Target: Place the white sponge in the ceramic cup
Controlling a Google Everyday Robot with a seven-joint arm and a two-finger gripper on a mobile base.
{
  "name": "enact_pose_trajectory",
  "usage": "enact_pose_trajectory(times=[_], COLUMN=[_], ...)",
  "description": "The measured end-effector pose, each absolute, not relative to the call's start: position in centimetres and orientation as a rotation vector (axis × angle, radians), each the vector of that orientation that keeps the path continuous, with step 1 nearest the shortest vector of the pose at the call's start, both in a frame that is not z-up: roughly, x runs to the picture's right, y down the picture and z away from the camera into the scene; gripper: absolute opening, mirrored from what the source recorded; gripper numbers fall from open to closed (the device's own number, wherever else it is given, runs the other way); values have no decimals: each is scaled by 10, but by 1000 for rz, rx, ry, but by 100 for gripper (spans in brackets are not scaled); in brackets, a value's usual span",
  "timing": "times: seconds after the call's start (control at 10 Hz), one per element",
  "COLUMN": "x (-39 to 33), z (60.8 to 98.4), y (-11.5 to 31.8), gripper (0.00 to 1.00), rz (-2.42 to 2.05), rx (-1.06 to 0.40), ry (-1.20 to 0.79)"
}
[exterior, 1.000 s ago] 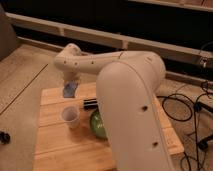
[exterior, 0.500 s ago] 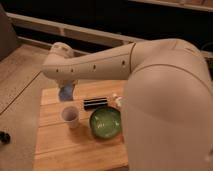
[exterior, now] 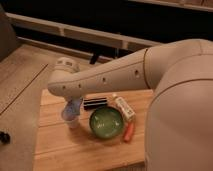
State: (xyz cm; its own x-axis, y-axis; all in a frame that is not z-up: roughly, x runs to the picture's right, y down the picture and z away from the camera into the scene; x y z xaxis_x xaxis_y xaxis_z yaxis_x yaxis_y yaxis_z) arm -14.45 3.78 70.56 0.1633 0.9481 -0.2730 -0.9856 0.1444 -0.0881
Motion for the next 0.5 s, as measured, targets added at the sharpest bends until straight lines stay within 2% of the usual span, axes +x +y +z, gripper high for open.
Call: enact_pose_trajectory(times=[0.5], x=[-167], z=[733], y=[49], gripper=[0], rz=[1356], rx=[-314], ry=[148])
